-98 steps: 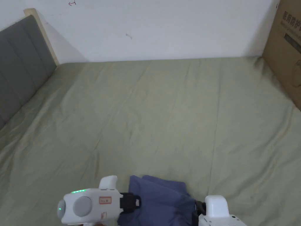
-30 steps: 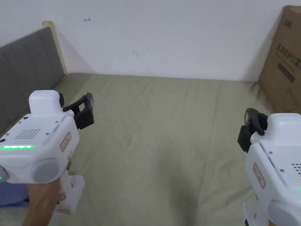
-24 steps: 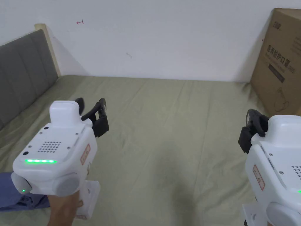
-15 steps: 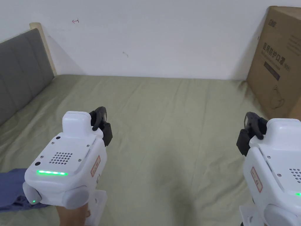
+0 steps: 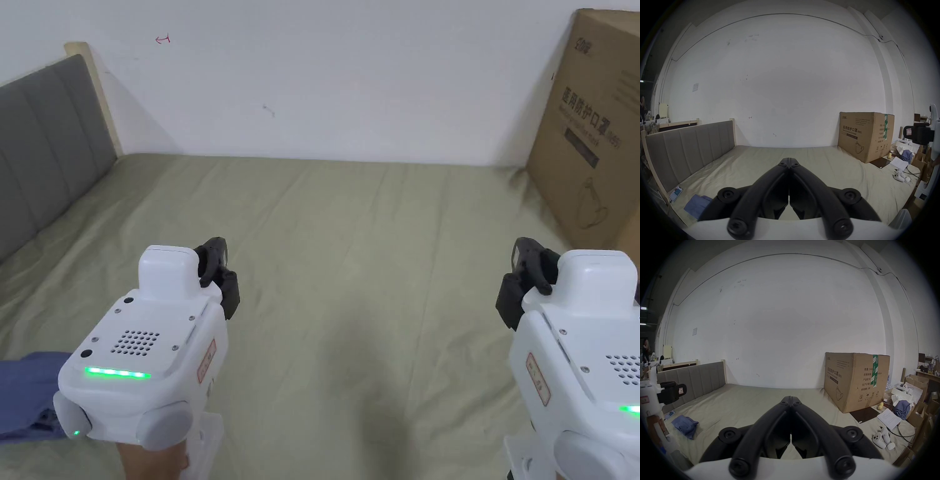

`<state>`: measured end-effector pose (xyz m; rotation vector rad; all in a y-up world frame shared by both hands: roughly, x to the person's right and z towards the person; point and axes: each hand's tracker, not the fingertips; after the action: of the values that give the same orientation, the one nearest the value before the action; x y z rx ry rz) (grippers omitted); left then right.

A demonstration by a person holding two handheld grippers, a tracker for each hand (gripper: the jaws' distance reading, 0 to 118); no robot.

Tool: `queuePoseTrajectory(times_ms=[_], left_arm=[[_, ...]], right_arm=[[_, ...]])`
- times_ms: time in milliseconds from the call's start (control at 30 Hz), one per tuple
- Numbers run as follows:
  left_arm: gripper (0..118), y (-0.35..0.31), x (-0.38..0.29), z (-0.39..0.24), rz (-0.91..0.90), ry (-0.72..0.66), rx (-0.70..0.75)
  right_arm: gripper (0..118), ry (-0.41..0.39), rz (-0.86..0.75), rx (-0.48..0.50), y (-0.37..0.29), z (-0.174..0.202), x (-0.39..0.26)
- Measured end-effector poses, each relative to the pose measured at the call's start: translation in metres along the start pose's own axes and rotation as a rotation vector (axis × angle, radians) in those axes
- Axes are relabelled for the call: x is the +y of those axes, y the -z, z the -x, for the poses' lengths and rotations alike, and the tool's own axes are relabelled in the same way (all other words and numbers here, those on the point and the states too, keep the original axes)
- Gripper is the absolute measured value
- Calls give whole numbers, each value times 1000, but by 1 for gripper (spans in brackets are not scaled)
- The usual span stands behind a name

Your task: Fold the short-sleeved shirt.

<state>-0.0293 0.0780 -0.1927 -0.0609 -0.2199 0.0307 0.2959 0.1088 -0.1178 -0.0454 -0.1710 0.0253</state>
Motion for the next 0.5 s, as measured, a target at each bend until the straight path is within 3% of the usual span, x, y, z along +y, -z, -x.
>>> queuePoseTrajectory(times_ms=[500], left_arm=[[0,0,1,1,2,13,1]], right_arm=[[0,-6,2,9,-2,4,-1]])
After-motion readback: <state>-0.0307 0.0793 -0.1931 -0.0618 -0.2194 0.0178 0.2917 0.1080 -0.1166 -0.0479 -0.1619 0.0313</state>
